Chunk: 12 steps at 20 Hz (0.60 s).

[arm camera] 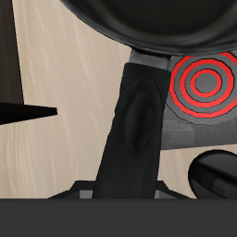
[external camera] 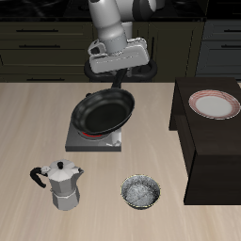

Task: Place the frypan on the top layer of the shelf and place the moka pot on the stove

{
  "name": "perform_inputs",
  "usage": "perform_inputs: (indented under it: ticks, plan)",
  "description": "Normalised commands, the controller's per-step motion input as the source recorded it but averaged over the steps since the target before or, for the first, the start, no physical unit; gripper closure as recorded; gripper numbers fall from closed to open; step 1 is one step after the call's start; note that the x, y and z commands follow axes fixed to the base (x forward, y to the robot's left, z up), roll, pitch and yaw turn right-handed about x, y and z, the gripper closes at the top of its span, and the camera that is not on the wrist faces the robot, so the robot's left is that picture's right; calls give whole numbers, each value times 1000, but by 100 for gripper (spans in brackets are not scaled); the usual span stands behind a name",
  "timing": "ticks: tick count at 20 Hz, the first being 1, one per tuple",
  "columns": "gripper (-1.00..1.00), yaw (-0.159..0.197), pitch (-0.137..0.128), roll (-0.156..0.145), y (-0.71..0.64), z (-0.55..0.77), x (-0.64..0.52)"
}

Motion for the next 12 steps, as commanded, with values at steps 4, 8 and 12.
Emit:
perform_inputs:
  ticks: [4,8,12]
  plan:
    - [100,186,-40,-76,-250,134,187]
    - [100,87,2,-77,-369,142,240]
    - [100,144,3,-54,-312,134,126]
